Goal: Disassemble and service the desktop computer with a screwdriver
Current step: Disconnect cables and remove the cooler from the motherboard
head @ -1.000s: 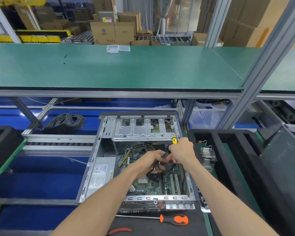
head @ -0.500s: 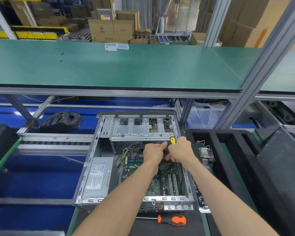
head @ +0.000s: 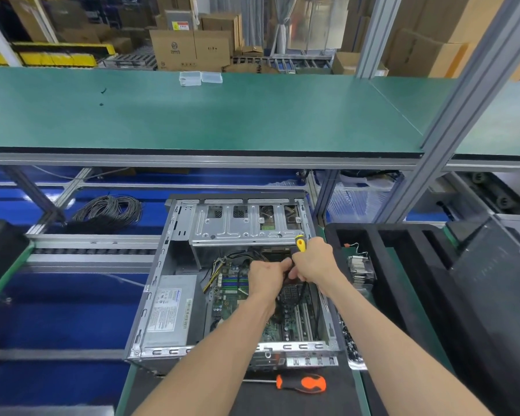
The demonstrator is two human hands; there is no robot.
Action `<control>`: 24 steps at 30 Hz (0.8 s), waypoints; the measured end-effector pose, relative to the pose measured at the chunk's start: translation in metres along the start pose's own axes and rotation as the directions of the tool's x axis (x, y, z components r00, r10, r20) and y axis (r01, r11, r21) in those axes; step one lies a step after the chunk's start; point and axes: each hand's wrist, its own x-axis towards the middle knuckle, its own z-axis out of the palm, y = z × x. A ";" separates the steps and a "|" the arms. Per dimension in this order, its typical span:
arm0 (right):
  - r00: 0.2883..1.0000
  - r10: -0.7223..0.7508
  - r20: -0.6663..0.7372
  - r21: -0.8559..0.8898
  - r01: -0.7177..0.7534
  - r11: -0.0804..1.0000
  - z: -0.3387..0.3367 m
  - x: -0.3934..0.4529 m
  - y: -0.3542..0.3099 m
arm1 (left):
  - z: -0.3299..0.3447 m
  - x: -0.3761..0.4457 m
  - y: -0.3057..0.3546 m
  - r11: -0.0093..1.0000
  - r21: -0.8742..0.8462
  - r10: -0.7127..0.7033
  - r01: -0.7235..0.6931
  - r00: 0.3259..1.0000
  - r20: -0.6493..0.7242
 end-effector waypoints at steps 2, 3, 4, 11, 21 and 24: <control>1.000 0.000 0.005 0.003 0.000 1.000 0.000 0.000 0.001 | -0.004 -0.001 0.002 1.000 0.015 0.020 -0.020 1.000 -0.014; 1.000 -0.001 0.008 0.010 0.001 1.000 0.000 0.000 0.001 | -0.006 0.000 0.007 0.999 0.018 0.028 -0.027 0.999 -0.017; 1.000 -0.001 0.011 0.016 0.001 1.000 0.000 0.000 0.002 | -0.009 0.000 0.012 1.000 0.017 0.027 -0.027 1.000 -0.004; 0.989 0.081 0.126 0.270 -0.113 0.956 -0.005 -0.003 0.007 | -0.015 -0.010 0.018 0.999 0.032 0.004 -0.013 0.966 0.257; 0.996 0.082 0.029 0.536 -0.085 0.840 -0.049 -0.008 0.025 | -0.009 0.004 0.017 0.998 0.060 -0.015 -0.003 0.957 0.289; 0.996 0.088 -0.035 0.413 -0.066 0.908 -0.063 -0.010 0.036 | -0.007 0.007 0.015 0.997 0.059 0.021 -0.040 0.958 0.287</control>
